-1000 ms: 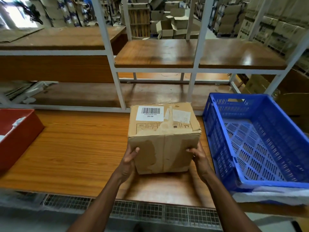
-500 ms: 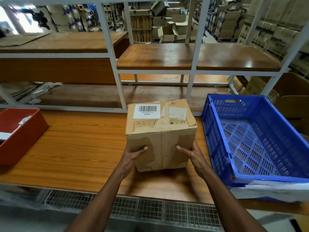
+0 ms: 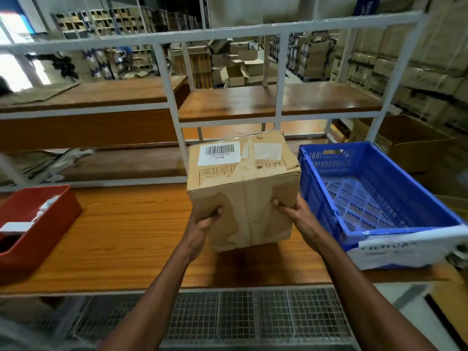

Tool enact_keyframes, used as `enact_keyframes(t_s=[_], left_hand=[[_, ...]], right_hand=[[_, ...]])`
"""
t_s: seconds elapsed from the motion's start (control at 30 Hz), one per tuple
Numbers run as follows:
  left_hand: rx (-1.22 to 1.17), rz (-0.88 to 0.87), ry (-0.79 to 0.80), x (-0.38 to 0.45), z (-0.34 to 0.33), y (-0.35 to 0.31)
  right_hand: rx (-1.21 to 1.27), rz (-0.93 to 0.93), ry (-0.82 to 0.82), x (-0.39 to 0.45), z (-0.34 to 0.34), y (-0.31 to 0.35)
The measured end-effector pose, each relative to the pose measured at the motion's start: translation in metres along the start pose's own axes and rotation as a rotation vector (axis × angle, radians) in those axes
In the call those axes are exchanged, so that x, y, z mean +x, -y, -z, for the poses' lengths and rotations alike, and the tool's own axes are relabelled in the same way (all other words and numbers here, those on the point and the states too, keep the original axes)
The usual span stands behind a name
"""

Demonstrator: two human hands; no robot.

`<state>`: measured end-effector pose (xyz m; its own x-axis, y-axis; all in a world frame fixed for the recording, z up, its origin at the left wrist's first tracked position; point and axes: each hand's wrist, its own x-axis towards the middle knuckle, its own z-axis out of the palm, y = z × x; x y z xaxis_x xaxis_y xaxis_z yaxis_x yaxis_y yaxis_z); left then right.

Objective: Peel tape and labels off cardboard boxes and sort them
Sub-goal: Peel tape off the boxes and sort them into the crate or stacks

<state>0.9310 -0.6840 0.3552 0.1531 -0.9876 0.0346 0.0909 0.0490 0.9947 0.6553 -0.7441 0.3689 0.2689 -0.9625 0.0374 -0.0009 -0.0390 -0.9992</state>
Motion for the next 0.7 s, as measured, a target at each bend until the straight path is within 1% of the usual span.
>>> enact_keyframes(t_s=[0.2,0.4,0.57,0.7], left_hand=[[0.021,-0.056,0.067,-0.034,-0.004,-0.018],[-0.019,-0.103,0.101,-0.06,-0.033,-0.04],[-0.041,-0.145,0.104,-0.079,-0.067,-0.058],[-0.058,-0.193,0.111,-0.085,-0.113,-0.074]], right_hand=[[-0.051,0.063,-0.021,-0.046,-0.002,0.027],[-0.038,0.056,-0.017,-0.079,0.021,0.054],[-0.046,0.083,0.008,-0.1,0.052,0.075],[-0.079,0.106,0.008,-0.116,0.095,0.097]])
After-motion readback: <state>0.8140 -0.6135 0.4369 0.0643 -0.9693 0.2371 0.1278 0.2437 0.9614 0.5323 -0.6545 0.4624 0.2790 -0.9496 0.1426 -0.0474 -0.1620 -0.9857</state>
